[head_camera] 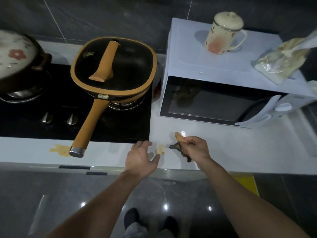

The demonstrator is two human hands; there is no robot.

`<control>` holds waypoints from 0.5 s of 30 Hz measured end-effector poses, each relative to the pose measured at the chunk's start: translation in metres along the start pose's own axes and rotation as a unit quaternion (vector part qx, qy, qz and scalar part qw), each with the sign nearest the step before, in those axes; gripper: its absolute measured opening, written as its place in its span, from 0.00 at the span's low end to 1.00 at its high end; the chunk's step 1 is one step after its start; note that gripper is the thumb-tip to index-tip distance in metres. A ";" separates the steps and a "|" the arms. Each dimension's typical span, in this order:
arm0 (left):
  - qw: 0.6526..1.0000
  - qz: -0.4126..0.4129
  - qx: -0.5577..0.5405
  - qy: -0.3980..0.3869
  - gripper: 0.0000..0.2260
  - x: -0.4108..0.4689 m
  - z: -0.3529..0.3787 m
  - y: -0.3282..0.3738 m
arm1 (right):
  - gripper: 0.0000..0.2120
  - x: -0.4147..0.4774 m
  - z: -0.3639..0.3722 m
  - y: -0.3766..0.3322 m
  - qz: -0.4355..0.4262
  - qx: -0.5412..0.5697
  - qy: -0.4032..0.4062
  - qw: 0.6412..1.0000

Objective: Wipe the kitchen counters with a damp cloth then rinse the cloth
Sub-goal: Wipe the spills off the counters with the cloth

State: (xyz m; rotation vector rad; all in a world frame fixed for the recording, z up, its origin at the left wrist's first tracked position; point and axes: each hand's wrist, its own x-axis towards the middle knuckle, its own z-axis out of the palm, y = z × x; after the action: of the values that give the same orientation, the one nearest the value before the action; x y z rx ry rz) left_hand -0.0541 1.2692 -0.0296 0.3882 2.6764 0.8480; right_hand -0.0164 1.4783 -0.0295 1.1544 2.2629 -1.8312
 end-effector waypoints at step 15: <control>0.990 -0.060 -0.080 -0.095 0.06 0.004 0.027 0.051 | 0.06 -0.017 -0.045 0.029 -0.048 -0.200 0.059 0.977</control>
State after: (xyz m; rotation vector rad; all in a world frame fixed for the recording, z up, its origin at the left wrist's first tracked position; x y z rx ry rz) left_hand -0.0402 1.3246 -0.0209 0.2531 2.4104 0.9320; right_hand 0.0308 1.5084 -0.0326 1.1232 2.6274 -1.2668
